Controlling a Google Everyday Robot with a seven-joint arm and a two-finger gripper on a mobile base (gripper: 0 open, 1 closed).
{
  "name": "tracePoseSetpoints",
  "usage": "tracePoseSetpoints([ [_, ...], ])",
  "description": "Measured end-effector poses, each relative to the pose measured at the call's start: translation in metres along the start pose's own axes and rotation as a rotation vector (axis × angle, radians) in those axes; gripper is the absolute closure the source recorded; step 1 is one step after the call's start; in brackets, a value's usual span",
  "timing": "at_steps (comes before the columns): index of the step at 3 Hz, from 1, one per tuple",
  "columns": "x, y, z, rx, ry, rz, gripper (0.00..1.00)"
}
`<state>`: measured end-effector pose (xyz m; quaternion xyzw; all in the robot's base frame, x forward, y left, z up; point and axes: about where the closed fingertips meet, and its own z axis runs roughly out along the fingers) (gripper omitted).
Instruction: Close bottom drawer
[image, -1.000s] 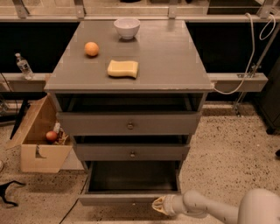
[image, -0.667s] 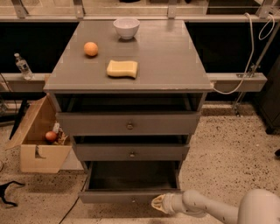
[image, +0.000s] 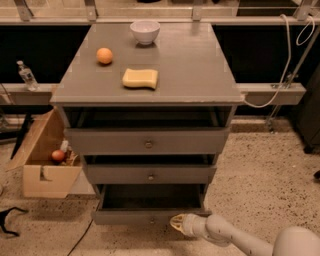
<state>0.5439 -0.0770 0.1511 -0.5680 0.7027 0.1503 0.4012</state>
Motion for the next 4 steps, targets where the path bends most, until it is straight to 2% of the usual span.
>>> tracePoseSetpoints([
  [1,-0.005,-0.025,0.012,0.065,-0.034,0.025,1.00],
  [2,-0.005,-0.025,0.012,0.066,-0.035,0.025,1.00],
  [3,-0.010,-0.046,0.018,0.103,-0.062,0.039,1.00],
  [4,-0.022,-0.059,0.033,0.107,-0.099,0.046,1.00],
])
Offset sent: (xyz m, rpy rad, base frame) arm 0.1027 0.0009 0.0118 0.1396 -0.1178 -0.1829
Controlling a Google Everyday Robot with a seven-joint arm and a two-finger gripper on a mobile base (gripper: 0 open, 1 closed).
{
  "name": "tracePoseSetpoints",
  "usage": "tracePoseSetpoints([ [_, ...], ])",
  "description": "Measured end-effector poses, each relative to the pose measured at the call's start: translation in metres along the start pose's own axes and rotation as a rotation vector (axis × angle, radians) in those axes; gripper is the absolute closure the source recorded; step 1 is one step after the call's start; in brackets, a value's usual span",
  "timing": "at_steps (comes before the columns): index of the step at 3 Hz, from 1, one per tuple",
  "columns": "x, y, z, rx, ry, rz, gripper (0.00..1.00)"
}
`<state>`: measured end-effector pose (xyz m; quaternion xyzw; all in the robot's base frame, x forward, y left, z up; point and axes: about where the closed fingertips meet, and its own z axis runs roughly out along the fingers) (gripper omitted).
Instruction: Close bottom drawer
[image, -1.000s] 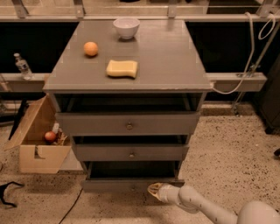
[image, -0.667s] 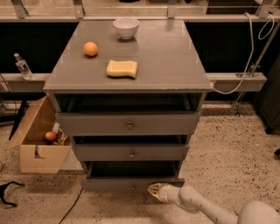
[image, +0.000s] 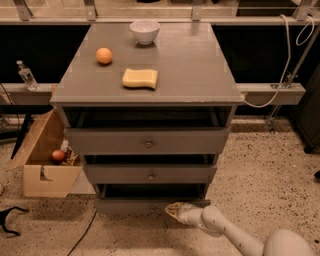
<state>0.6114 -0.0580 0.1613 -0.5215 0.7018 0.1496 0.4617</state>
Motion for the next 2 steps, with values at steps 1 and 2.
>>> tracePoseSetpoints([
  [1,0.000,-0.001,0.000,0.002,-0.001,0.000,1.00],
  [2,-0.005,-0.016,0.008,0.014,-0.014,0.001,1.00],
])
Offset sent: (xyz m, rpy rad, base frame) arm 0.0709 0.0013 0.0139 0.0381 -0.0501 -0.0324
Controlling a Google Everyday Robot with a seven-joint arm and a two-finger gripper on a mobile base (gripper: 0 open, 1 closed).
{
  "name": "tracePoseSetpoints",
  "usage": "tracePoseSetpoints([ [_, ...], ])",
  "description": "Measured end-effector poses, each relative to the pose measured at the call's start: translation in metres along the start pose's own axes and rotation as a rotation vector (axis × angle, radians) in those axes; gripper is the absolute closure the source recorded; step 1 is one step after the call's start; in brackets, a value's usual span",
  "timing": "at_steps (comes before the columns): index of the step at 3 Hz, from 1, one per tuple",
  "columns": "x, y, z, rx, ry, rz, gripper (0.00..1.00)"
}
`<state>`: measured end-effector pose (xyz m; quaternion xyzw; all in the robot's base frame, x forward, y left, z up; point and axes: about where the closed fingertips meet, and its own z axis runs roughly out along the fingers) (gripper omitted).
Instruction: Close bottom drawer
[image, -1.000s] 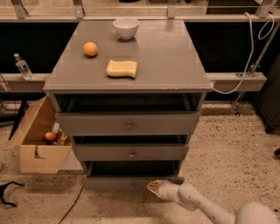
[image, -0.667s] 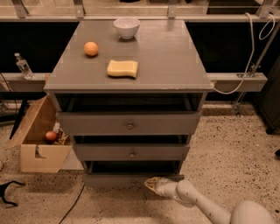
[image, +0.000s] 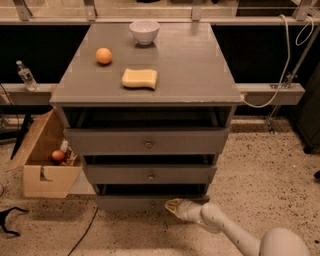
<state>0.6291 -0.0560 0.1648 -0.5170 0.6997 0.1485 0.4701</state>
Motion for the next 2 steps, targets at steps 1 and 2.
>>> tracePoseSetpoints([
  [1,-0.0034,-0.0126,0.0079,0.010,-0.007,-0.001,1.00],
  [2,-0.0037,-0.0130,0.0084,0.010,-0.007,-0.001,1.00],
])
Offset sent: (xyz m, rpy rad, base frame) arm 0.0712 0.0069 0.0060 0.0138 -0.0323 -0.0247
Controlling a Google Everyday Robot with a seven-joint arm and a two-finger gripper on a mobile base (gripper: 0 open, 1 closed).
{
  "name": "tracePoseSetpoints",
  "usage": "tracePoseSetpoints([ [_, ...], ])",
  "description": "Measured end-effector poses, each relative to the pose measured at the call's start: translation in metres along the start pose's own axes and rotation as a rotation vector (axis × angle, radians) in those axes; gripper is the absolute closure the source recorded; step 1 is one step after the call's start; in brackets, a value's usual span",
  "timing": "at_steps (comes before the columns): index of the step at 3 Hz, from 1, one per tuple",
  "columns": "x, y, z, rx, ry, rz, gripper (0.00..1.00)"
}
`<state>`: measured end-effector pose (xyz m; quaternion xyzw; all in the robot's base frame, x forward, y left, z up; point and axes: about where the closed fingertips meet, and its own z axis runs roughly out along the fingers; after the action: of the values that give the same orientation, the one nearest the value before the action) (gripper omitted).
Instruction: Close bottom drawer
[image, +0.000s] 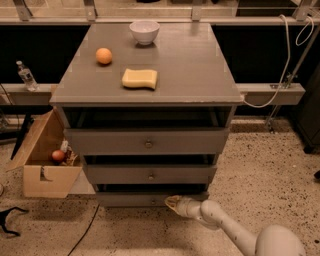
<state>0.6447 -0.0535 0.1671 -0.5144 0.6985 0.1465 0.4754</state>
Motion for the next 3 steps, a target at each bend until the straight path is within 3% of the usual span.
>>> tracePoseSetpoints([
  [2,-0.0045,-0.0182,0.0077,-0.005,-0.021,-0.011,1.00],
  [3,-0.0045,-0.0160,0.0066,-0.005,-0.021,-0.012,1.00],
])
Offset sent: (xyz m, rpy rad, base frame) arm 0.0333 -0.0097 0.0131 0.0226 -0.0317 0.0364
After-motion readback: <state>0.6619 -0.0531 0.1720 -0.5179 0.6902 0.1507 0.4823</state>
